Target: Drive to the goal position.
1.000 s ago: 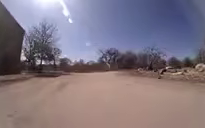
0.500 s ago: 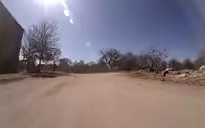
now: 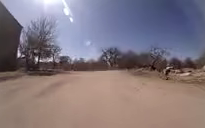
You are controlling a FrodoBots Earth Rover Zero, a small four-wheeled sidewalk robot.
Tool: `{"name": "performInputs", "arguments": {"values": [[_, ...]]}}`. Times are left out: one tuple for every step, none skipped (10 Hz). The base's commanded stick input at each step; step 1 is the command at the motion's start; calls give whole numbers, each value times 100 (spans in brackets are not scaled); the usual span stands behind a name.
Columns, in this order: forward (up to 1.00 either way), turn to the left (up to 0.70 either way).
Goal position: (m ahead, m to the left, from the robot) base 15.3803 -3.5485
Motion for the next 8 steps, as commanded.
{"name": "performInputs", "arguments": {"values": [[100, 0], [100, 0], [100, 0], [100, 0], [100, 0], [100, 0], [100, 0], [100, 0]]}}
